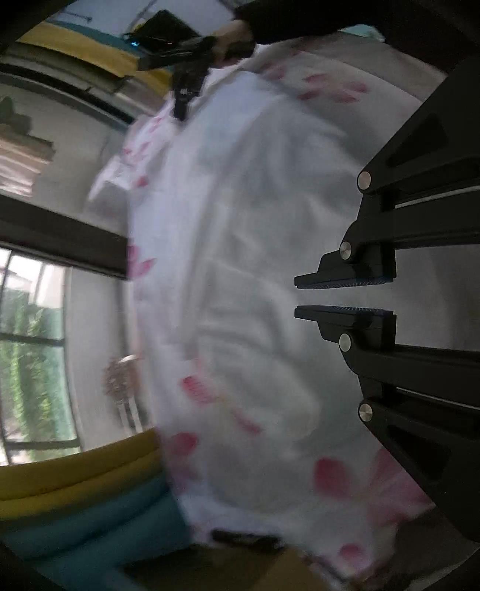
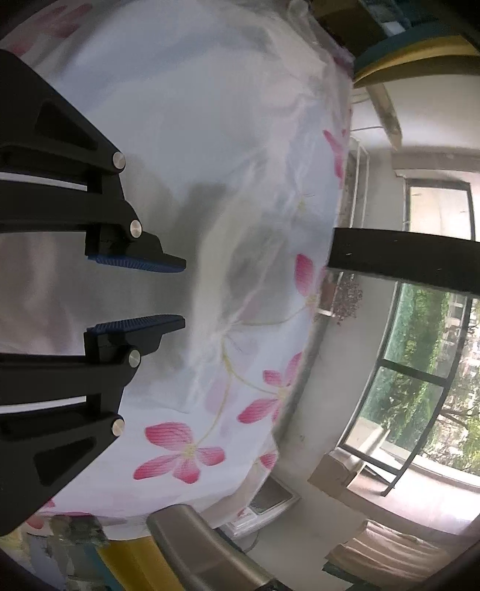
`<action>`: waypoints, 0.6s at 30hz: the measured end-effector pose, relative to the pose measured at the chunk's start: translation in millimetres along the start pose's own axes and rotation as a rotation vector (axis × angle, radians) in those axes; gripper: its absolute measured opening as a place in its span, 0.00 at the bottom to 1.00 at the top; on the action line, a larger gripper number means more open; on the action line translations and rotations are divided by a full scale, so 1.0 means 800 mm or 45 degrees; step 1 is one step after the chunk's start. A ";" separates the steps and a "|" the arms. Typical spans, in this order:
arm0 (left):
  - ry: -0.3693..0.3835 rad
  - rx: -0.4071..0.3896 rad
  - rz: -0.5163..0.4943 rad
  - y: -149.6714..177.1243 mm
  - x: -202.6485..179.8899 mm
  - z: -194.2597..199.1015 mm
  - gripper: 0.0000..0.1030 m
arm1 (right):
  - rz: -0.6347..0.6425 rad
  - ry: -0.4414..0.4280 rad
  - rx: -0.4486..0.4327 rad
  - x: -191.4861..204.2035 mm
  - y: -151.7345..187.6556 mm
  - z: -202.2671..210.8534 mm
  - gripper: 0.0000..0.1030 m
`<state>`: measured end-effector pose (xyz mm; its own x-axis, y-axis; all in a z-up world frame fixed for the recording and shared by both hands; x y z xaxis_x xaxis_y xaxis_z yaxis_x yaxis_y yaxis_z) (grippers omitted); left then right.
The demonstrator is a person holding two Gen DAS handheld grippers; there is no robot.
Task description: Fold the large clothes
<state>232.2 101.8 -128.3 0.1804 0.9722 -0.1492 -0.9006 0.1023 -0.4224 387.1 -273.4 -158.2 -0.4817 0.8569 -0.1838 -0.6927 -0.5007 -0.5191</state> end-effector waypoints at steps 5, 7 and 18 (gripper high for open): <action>-0.155 0.030 0.115 -0.007 0.056 -0.030 0.09 | -0.032 0.025 0.054 -0.015 0.013 -0.009 0.22; -0.216 0.025 0.169 -0.021 0.077 -0.030 0.09 | -0.039 0.021 0.048 -0.019 0.018 -0.009 0.23; -0.419 -0.128 0.340 -0.090 0.181 -0.032 0.10 | -0.097 0.072 0.038 -0.035 0.024 -0.006 0.35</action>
Point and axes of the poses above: each gripper's, at about its wrist camera, not at the fingertips, and z roughly against the way its jaws point, x to its left, y to its underside, the point moved 8 cm from there along -z, roughly the way its jaws point, and after that the axes turned 6 degrees about x, right-handed, at the moved point
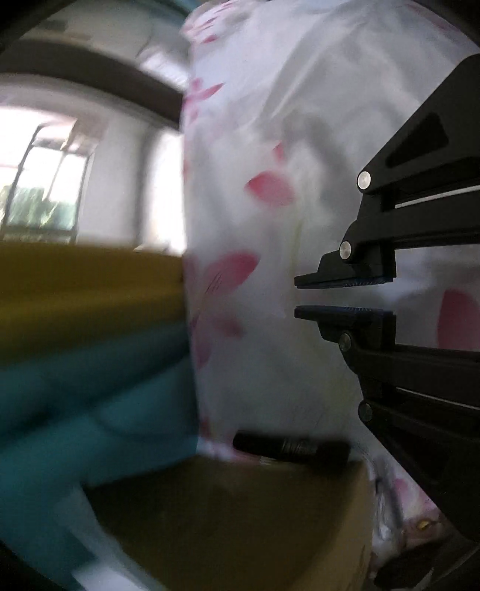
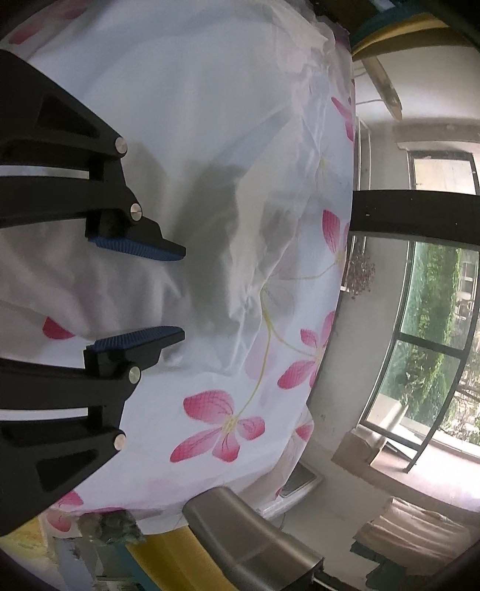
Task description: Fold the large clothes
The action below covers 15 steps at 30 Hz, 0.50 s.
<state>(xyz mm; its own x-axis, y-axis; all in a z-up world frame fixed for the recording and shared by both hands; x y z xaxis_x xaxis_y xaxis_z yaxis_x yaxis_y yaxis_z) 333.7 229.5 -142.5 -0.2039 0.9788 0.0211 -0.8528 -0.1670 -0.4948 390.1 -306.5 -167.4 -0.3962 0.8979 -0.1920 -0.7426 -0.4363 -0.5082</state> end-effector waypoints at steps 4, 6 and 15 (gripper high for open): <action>0.027 -0.084 -0.007 0.001 -0.011 0.029 0.10 | -0.032 0.008 -0.016 -0.011 0.004 0.008 0.35; 0.100 -0.118 -0.088 0.004 -0.039 0.047 0.10 | -0.050 0.006 -0.029 -0.016 0.003 0.014 0.35; 0.246 0.066 -0.375 0.030 -0.150 0.000 0.10 | -0.022 0.008 -0.025 -0.009 -0.002 0.011 0.35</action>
Point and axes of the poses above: each gripper's, at about its wrist camera, not at the fingertips, and z roughly against the way its jaws point, x to its left, y to its underside, the point moved 8 cm from there along -z, roughly the way its jaws point, and after that the axes turned 6 degrees about x, right-handed, at the moved point
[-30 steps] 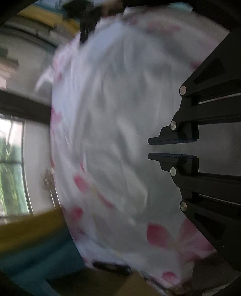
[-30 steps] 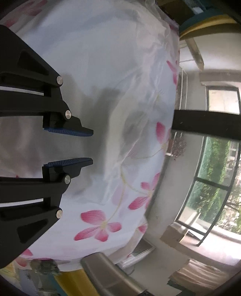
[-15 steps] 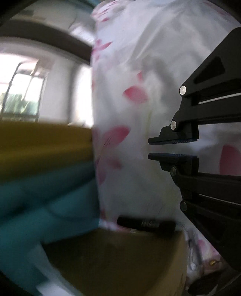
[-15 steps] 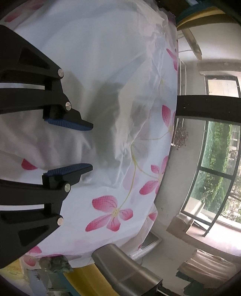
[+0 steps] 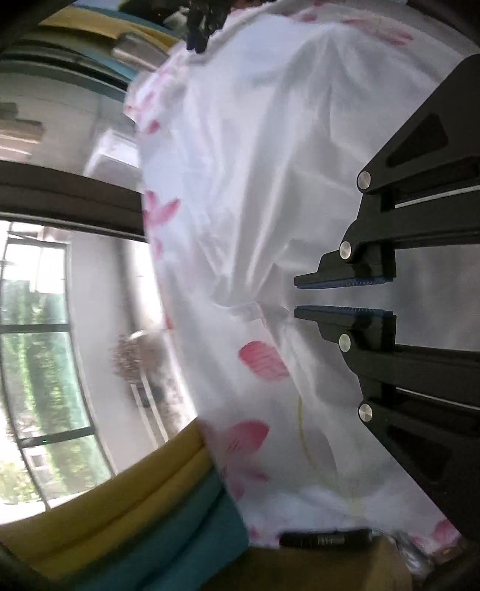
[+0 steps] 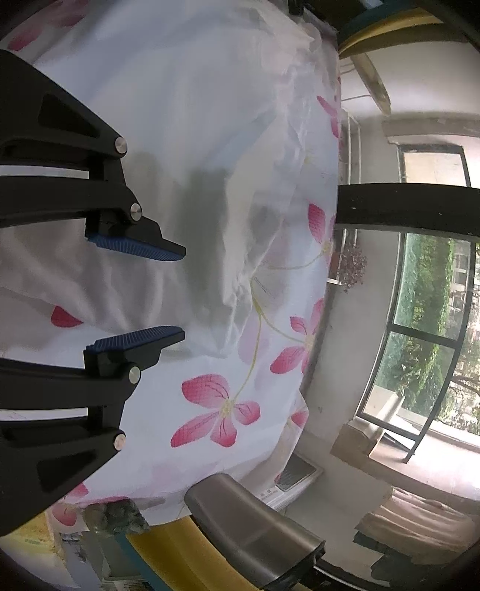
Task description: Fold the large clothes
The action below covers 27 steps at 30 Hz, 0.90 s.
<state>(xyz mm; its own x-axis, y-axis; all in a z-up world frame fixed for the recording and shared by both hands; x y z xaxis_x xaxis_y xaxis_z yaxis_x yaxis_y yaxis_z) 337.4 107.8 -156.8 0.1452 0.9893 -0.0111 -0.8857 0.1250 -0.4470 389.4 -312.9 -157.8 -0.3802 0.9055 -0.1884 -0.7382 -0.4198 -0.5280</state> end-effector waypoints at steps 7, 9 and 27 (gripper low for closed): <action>-0.259 -0.018 0.195 -0.018 0.080 -0.019 0.10 | -0.030 -0.015 0.020 -0.010 0.008 -0.013 0.35; -0.318 -0.029 0.307 -0.016 0.113 -0.017 0.10 | -0.033 0.006 0.017 -0.017 0.004 -0.014 0.35; -0.298 -0.008 0.351 0.048 0.124 0.003 0.10 | -0.132 -0.055 -0.003 -0.050 -0.037 -0.044 0.44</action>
Point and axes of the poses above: each gripper's, at about its wrist camera, not at the fingertips, and z roughly against the way its jaws point, x to its left, y to its underside, the point moved 8 cm from there along -z, roughly the way its jaws point, and after that the axes turned 6 degrees about x, right-handed, at the moved point
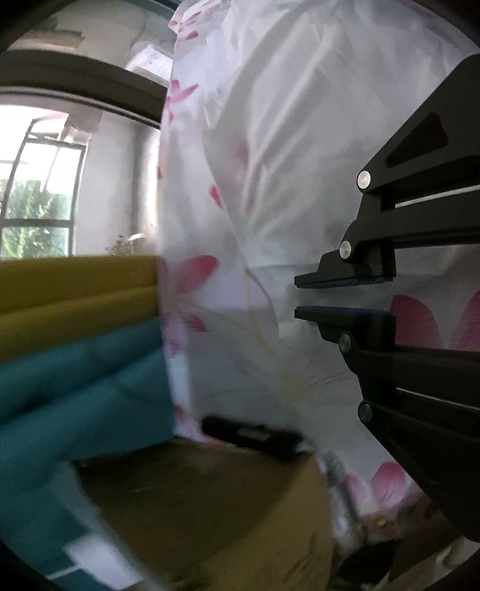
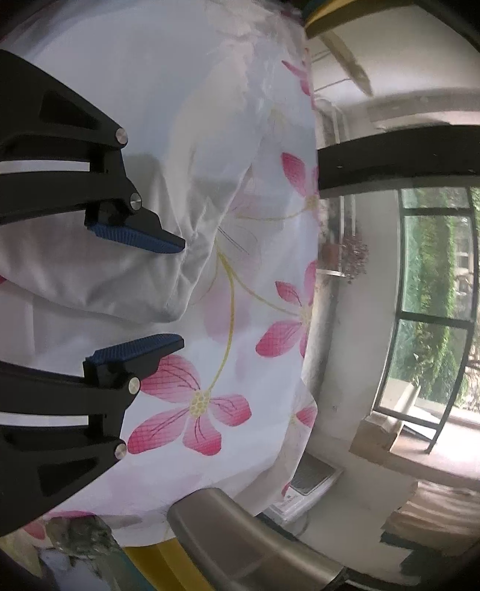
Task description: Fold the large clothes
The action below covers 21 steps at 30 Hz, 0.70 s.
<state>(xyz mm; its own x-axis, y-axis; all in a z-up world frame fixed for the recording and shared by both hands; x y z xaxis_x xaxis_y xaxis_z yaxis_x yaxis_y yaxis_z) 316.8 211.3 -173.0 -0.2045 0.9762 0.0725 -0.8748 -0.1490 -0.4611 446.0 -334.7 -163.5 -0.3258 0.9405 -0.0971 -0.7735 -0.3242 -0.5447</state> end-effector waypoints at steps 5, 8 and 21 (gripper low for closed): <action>0.005 -0.027 0.021 -0.001 0.004 0.004 0.10 | 0.020 -0.037 0.008 -0.007 0.006 -0.002 0.03; -0.020 -0.042 0.009 0.002 0.005 0.009 0.10 | 0.014 0.014 -0.009 -0.020 0.007 0.005 0.03; 0.011 -0.107 0.045 0.007 -0.009 0.044 0.16 | 0.006 0.050 0.033 -0.024 0.024 0.017 0.31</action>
<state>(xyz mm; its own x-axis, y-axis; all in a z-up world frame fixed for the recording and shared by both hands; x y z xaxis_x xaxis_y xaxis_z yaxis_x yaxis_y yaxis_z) 298.1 197.9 -145.1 -0.2307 0.9719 0.0475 -0.8270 -0.1701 -0.5358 429.8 -360.0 -160.7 -0.3080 0.9421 -0.1326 -0.7859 -0.3305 -0.5227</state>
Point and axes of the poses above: each gripper's, at about its wrist camera, not at the fingertips, and z roughly against the way its jaws point, x to its left, y to its underside, the point moved 8 cm from there along -z, roughly the way its jaws point, and after that the axes turned 6 degrees about x, right-handed, at the moved point
